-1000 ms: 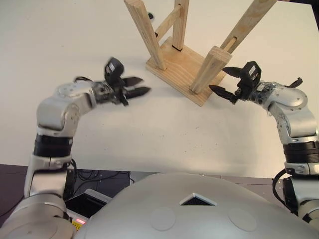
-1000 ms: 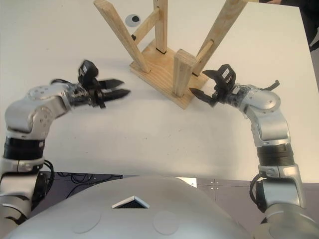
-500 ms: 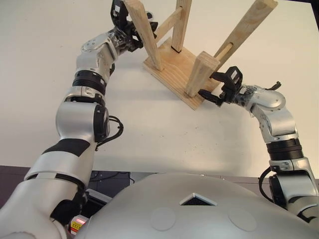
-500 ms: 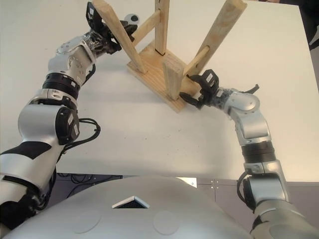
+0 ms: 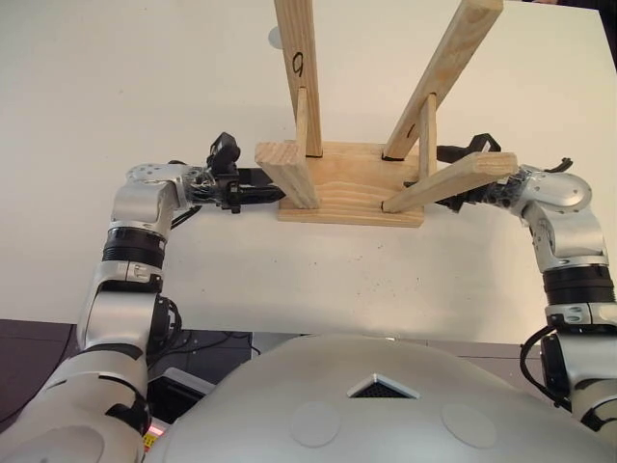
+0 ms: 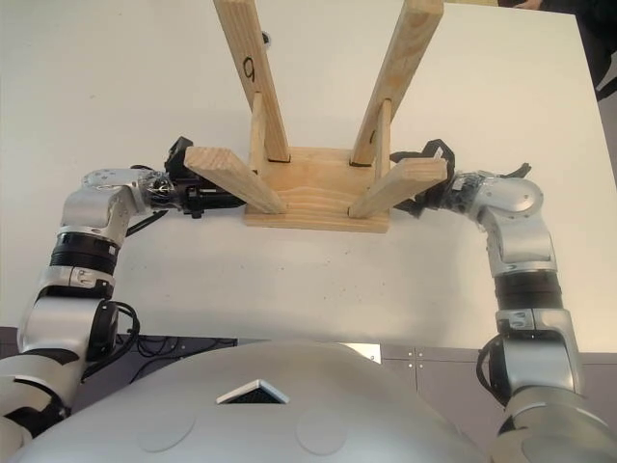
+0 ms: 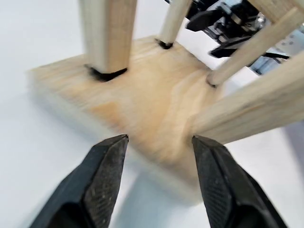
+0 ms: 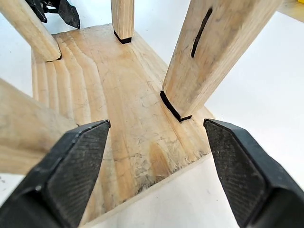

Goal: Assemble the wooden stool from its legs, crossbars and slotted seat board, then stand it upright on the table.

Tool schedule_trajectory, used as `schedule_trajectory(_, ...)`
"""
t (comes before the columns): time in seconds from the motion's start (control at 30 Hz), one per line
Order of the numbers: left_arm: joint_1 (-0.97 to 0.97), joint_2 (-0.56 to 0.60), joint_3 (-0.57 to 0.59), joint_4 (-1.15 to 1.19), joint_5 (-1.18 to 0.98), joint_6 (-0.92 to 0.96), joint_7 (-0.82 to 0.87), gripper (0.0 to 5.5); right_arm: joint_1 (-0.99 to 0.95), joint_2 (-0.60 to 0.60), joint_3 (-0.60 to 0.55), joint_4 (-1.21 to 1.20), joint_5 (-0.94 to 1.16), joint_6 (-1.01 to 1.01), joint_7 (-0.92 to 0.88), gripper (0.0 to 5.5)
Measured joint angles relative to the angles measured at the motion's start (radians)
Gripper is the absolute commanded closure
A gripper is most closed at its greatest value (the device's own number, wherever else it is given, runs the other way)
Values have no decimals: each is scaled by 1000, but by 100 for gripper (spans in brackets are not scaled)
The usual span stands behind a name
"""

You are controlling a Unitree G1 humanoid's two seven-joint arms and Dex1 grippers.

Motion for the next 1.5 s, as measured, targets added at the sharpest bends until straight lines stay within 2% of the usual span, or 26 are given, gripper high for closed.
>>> schedule_trajectory(0.1, 52, 47, 54, -36, 1, -31, 46, 304, -6, -34, -32, 41, -2, -15, 12, 186)
schedule_trajectory(0.23, 229, 140, 72, -227, 48, -285, 45, 304, 63, -138, -74, 23, 40, -7, 137, 186)
schedule_trajectory(0.3, 326, 173, 67, -381, 52, -430, 12, 304, 151, -188, -83, -104, 117, 62, 240, 186)
schedule_trajectory(0.4, 347, 160, 51, -472, 51, -488, 33, 304, 199, -183, -76, -232, 156, 102, 251, 186)
schedule_trajectory(0.5, 319, 91, 22, -505, 49, -489, 97, 304, 201, -133, -62, -277, 157, 101, 202, 186)
schedule_trajectory(0.63, 287, 45, -15, -538, 38, -464, 132, 304, 199, -98, -32, -282, 157, 102, 169, 244)
schedule_trajectory(0.77, 300, 45, -45, -591, 8, -426, 121, 367, 174, -83, -26, -285, 157, 112, 151, 316)
schedule_trajectory(0.87, 300, 54, -54, -592, 5, -414, 118, 369, 163, -64, -23, -283, 157, 112, 144, 369)
schedule_trajectory(0.97, 299, 62, -72, -594, 5, -405, 109, 369, 153, -61, -7, -285, 152, 108, 156, 392)
schedule_trajectory(1.17, 304, 68, -84, -594, 1, -383, 107, 283, 146, -62, -3, -283, 147, 95, 164, 397)
schedule_trajectory(1.43, 280, 60, -84, -619, -28, -345, 115, 140, 144, -62, 6, -276, 141, 70, 165, 403)
schedule_trajectory(1.5, 257, 59, -80, -584, -23, -349, 124, 167, 144, -62, 8, -274, 140, 67, 165, 403)
